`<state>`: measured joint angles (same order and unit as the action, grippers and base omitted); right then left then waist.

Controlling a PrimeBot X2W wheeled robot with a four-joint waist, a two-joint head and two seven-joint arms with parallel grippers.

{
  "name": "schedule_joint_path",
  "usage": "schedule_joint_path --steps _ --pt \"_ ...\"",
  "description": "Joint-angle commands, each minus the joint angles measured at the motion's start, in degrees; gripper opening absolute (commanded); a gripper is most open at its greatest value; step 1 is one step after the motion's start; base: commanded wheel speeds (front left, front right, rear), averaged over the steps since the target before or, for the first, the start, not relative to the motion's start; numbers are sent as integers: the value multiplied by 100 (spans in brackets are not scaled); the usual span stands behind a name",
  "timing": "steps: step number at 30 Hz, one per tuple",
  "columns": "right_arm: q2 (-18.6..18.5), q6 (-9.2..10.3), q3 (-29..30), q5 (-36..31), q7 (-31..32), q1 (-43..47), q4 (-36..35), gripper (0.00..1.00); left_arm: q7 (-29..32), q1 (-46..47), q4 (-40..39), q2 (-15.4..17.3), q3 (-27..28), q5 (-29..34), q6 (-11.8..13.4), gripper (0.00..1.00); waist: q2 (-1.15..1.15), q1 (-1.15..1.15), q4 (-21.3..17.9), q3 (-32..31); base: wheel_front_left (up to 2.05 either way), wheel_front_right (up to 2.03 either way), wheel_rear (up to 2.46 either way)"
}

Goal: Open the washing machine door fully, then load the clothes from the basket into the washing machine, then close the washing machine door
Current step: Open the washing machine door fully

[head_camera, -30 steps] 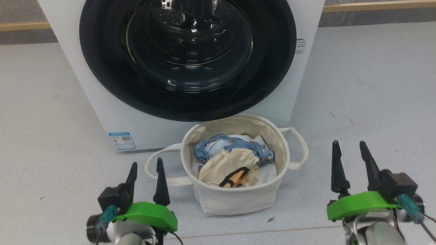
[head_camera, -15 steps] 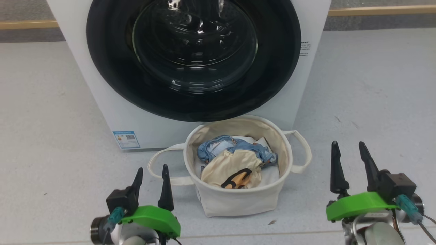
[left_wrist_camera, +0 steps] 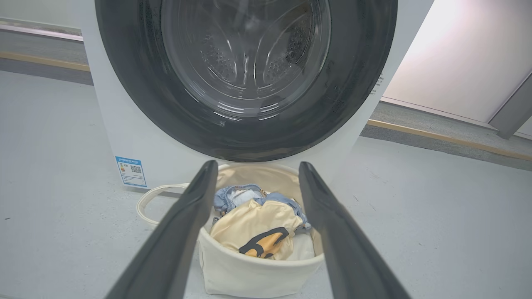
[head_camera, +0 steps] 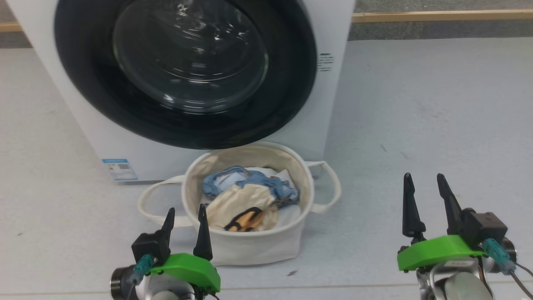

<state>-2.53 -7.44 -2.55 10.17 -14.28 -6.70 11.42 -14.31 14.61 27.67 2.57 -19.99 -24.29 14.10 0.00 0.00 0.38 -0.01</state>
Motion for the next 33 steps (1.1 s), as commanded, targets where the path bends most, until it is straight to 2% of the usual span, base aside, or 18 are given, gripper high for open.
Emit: schedule_joint_path --steps 1,11,14,33 --pt "-35 -5 -121 -12 -72 -122 -182 100 -69 322 -160 31 168 63 14 100 0 0 2 1 123 123 -246" --pt "-35 -5 -75 26 -72 -134 -129 100 -69 257 -411 31 233 279 -89 100 0 0 -14 11 102 96 -197" --pt "-35 -5 -170 61 -72 -107 -86 100 -69 237 -402 31 190 244 -204 100 0 0 -28 6 49 49 -98" --pt "-35 -5 -42 296 -72 -177 -89 100 -69 208 -625 31 211 367 -274 100 0 0 -34 19 5 5 -9"
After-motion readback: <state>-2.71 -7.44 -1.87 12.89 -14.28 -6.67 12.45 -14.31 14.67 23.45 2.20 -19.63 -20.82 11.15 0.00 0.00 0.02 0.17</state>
